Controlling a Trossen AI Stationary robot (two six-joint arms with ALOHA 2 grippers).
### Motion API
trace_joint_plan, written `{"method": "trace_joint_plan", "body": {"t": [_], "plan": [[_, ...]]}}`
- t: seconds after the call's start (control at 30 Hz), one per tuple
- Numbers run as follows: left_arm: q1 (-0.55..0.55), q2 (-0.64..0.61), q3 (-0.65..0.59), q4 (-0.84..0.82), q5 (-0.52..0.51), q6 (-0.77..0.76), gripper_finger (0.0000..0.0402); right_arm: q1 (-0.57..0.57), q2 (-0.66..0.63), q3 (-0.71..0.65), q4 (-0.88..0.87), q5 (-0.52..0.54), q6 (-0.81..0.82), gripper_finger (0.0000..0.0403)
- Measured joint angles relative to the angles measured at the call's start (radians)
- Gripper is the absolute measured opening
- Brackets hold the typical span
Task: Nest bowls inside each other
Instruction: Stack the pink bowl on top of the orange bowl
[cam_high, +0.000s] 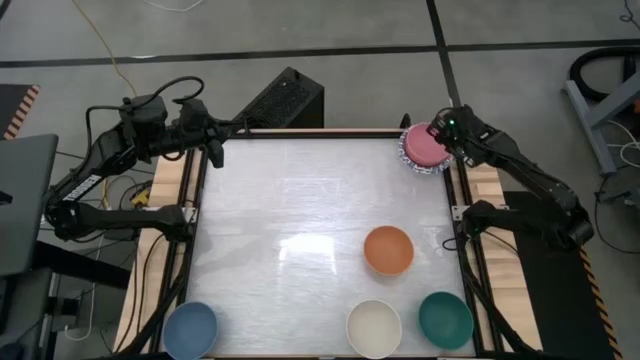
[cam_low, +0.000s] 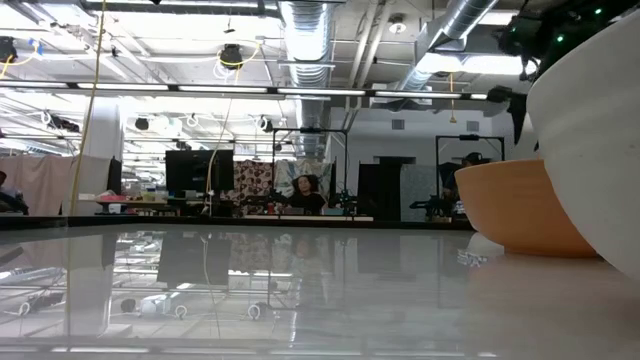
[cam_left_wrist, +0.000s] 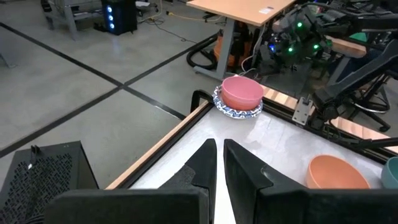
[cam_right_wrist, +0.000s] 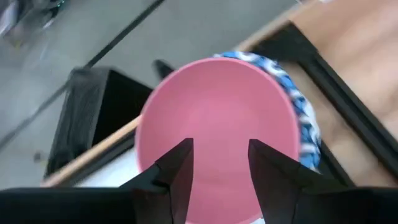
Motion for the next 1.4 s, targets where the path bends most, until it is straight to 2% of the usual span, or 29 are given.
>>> {"method": "trace_joint_plan", "body": {"t": [0.2, 0.3, 0.4, 0.53, 0.63, 0.77, 1.2, 1.4], "plan": [[0.0, 0.0, 0.0, 0.028, 0.0, 0.007, 0.0018, 0.12, -0.009, -0.001, 0.166, 0.02, -0.287, 0.0171], [0.0, 0.0, 0.0, 0.033, 0.0, 0.007, 0.0018, 0.189, -0.011, -0.043, 0.274, 0.024, -0.373, 0.0171], [0.0, 0.0, 0.0, 0.03, 0.0, 0.008, 0.0018, 0.27, -0.01, -0.127, 0.282, 0.093, -0.349, 0.0171], [0.0, 0.0, 0.0, 0.029, 0.01, 0.007, 0.0018, 0.392, -0.018, -0.235, 0.279, 0.259, -0.232, 0.0171], [0.0, 0.0, 0.0, 0.029, 0.01, 0.007, 0.0018, 0.472, -0.025, -0.279, 0.299, 0.415, -0.152, 0.0171], [0.0, 0.0, 0.0, 0.03, 0.009, -0.008, 0.0018, 0.528, -0.016, -0.298, 0.296, 0.504, -0.129, 0.0171], [0.0, 0.0, 0.0, 0.03, 0.008, -0.02, 0.0018, 0.5, 0.095, -0.298, 0.296, 0.463, -0.167, 0.0171], [0.0, 0.0, 0.0, 0.029, 0.008, -0.026, 0.0018, 0.5, 0.094, -0.298, 0.314, 0.446, -0.167, 0.0171]]}}
